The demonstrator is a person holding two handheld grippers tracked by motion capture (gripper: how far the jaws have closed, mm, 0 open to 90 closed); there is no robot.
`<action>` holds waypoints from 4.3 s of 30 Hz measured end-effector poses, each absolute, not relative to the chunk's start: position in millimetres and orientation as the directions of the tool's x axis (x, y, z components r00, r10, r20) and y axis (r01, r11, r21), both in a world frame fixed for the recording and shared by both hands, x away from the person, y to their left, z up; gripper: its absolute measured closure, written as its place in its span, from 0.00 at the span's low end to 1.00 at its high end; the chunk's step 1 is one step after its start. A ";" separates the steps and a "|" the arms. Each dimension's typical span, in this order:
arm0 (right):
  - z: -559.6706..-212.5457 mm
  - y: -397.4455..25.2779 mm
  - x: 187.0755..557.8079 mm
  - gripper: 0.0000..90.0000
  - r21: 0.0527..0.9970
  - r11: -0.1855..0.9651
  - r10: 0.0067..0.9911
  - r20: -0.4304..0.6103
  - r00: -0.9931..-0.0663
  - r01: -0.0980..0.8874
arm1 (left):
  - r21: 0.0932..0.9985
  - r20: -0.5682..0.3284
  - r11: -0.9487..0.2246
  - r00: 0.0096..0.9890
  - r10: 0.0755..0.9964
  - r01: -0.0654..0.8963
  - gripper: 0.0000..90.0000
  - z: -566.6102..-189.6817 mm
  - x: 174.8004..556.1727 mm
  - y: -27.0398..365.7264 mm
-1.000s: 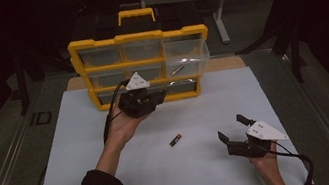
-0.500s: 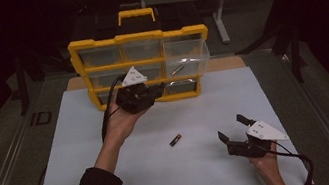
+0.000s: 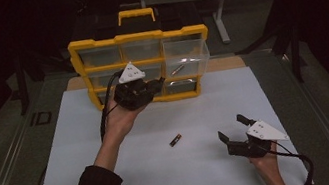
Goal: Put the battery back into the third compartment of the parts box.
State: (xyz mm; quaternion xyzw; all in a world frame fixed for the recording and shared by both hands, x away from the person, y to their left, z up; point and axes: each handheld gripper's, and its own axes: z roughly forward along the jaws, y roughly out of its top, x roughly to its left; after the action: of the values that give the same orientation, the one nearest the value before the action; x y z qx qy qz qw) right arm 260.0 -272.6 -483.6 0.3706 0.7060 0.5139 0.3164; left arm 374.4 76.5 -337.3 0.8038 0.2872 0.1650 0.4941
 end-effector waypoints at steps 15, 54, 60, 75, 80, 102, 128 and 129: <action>-483.7 -272.5 260.1 0.13 0.960 0.197 0.849 -0.066 -0.524 0.199 | 0.911 -0.019 -0.308 0.776 0.630 0.273 0.86 -328.9 374.3 76.7; -483.8 -272.3 260.2 0.13 0.960 0.197 0.848 -0.066 -0.526 0.198 | 0.958 0.036 -0.238 0.758 0.651 0.160 0.86 -281.7 383.6 85.1; -483.9 -272.3 260.3 0.13 0.960 0.198 0.848 -0.066 -0.527 0.198 | 0.957 0.047 -0.246 0.757 0.652 0.152 0.86 -275.8 386.8 84.0; -484.1 -272.1 260.4 0.13 0.960 0.197 0.848 -0.065 -0.526 0.198 | 0.956 0.073 -0.261 0.751 0.657 0.135 0.86 -263.3 394.7 77.4; -484.1 -272.2 260.6 0.13 0.960 0.197 0.848 -0.066 -0.525 0.197 | 0.952 0.090 -0.277 0.750 0.656 0.128 0.86 -260.0 397.1 72.3; -484.6 -272.2 261.3 0.13 0.960 0.197 0.847 -0.065 -0.527 0.200 | 0.937 0.113 -0.322 0.760 0.640 0.132 0.85 -247.2 411.0 56.0; -484.4 -272.7 261.4 0.13 0.959 0.199 0.847 -0.066 -0.528 0.200 | 0.871 0.131 -0.449 0.784 0.606 0.201 0.85 -239.2 425.2 28.7; -484.3 -272.7 261.4 0.13 0.959 0.199 0.847 -0.066 -0.528 0.200 | 0.866 0.126 -0.454 0.788 0.603 0.209 0.85 -239.5 425.8 27.3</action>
State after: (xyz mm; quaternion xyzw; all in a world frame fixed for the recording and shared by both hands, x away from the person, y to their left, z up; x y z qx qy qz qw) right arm 261.4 -272.7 -484.3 0.3699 0.7074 0.5132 0.3152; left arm 425.8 27.3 -239.5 0.8252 0.2459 0.2139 0.4613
